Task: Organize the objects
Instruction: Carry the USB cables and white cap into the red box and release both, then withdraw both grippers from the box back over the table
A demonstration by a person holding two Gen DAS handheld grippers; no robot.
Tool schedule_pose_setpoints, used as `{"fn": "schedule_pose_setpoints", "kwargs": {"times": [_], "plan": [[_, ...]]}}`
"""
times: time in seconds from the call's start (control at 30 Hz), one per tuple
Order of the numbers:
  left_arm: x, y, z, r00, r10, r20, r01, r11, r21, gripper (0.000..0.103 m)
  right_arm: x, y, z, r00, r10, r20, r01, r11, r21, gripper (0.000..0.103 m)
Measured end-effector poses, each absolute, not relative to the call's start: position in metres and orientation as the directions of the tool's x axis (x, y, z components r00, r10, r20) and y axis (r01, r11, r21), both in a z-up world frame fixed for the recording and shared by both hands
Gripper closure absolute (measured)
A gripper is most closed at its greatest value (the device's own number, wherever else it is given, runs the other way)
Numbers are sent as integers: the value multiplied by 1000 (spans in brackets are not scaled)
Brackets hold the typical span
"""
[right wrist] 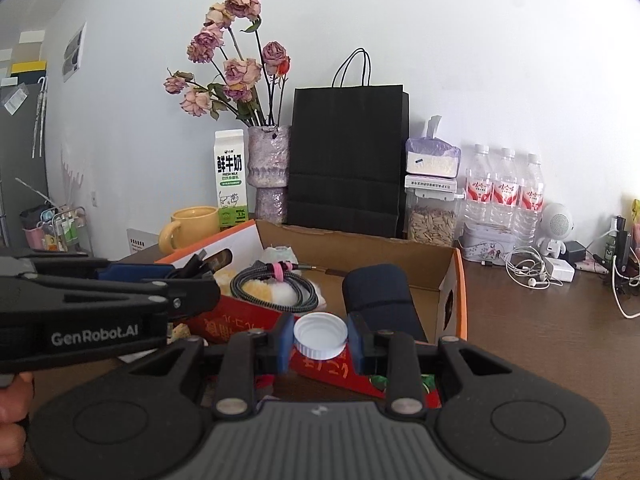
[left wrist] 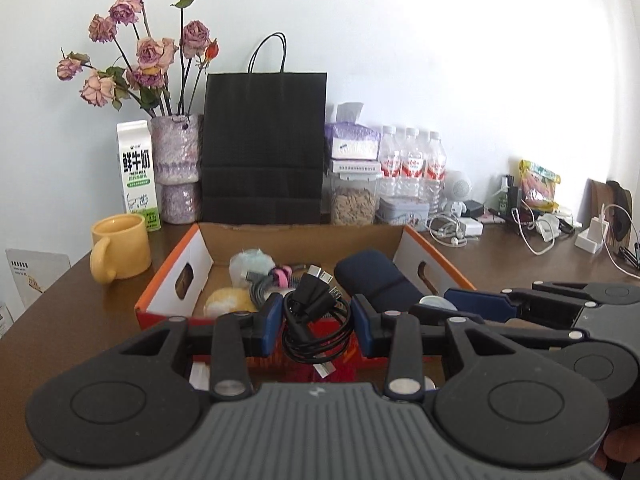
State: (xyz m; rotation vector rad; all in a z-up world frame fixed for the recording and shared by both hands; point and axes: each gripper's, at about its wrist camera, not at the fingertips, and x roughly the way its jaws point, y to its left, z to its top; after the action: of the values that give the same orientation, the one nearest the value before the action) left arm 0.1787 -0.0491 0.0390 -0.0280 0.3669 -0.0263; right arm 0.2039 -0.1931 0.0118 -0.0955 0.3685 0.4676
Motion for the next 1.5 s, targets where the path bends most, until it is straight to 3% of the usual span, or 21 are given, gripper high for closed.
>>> {"fn": "schedule_pose_setpoints", "kwargs": {"times": [0.43, 1.1, 1.13, 1.2, 1.23, 1.27, 1.3, 1.33, 1.37, 1.5], "plan": [[242, -39, 50, 940, -11, -341, 0, 1000, -31, 65, 260, -171, 27, 845, 401, -354, -447, 893, -58, 76], [318, -19, 33, 909, 29, -415, -64, 996, -69, 65, 334, -152, 9, 829, 382, -408, -436, 899, -44, 76], [318, -18, 32, 909, 29, -416, -65, 995, -71, 63, 335, -152, 8, 826, 381, -415, -435, 899, -41, 76], [318, -16, 31, 910, 37, -413, -73, 995, -73, 51, 338, -153, 4, 821, 372, -433, -427, 904, -32, 75], [317, -16, 32, 912, 41, -407, -77, 994, -72, 28, 339, -154, 3, 817, 370, -442, -425, 905, -28, 72], [316, -15, 32, 917, 46, -396, -81, 994, -72, 3, 341, -155, 2, 814, 368, -449, -421, 907, -20, 54], [314, -16, 33, 924, 61, -378, -93, 993, -68, 0, 342, -156, 1, 812, 366, -454, -416, 909, -12, 38], [312, -17, 33, 929, 77, -362, -105, 993, -59, 0, 342, -157, 0, 813, 363, -455, -413, 911, -12, 7], [312, -17, 34, 928, 85, -362, -110, 993, -48, 0, 341, -157, 0, 818, 360, -449, -409, 912, -14, 0], [316, -18, 33, 921, 86, -379, -111, 993, -45, 0, 342, -157, -1, 815, 353, -460, -404, 915, -12, 0]]}}
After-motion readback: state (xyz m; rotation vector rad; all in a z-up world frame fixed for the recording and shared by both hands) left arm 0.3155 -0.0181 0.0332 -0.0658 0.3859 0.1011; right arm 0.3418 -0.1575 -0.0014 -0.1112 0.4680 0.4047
